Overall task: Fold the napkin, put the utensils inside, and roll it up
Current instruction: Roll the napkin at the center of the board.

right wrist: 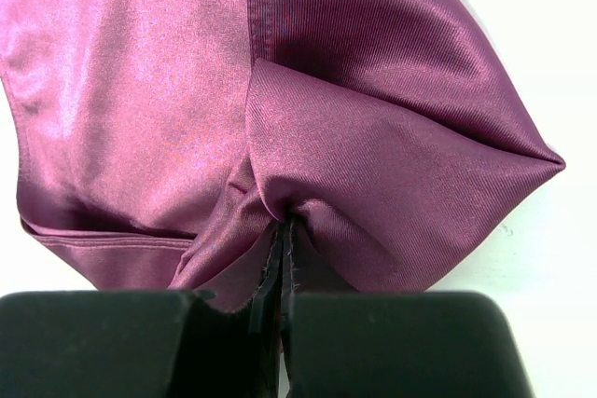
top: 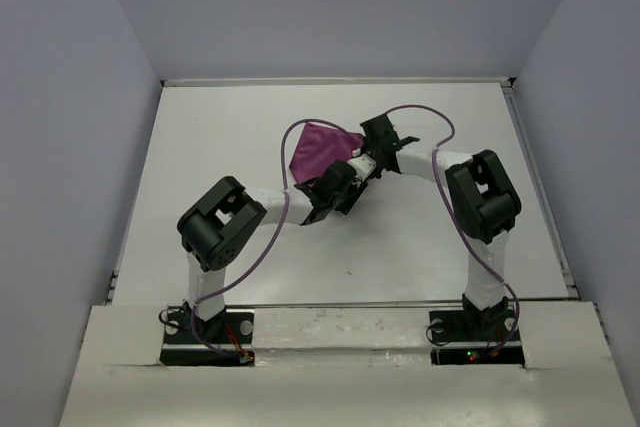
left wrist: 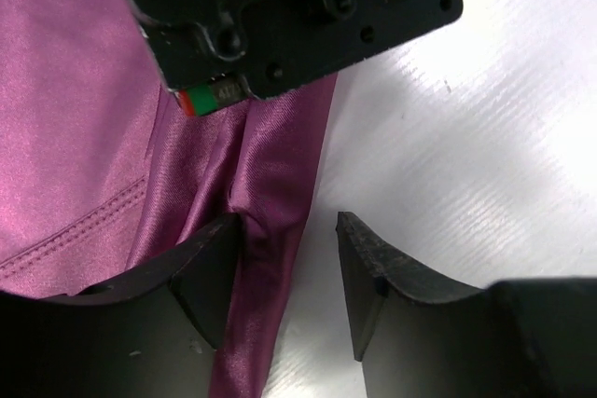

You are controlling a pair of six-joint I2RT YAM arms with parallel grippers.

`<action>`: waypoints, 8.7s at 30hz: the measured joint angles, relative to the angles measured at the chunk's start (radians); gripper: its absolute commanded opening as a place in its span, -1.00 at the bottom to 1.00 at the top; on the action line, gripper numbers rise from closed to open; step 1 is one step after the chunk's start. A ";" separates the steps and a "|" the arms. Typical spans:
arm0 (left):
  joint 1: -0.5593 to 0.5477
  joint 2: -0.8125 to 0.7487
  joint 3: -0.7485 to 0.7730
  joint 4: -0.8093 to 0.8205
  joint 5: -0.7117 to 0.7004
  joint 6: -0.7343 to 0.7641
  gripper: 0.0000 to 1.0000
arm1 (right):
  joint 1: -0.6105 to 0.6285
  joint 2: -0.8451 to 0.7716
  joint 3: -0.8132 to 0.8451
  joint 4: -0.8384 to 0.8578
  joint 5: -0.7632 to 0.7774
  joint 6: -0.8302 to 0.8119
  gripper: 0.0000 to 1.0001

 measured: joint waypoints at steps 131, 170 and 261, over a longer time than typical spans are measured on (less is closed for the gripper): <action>0.299 -0.166 0.021 -0.208 0.671 -0.294 0.12 | 0.027 -0.148 -0.056 -0.273 0.083 0.111 -0.99; -0.093 -0.093 -0.045 -0.097 0.081 -0.193 -1.00 | 0.027 -0.124 -0.007 -0.365 0.097 0.084 -0.99; 0.105 -0.152 0.197 -0.449 0.428 -0.154 0.35 | -0.085 -0.210 -0.233 -0.097 0.008 0.062 -0.99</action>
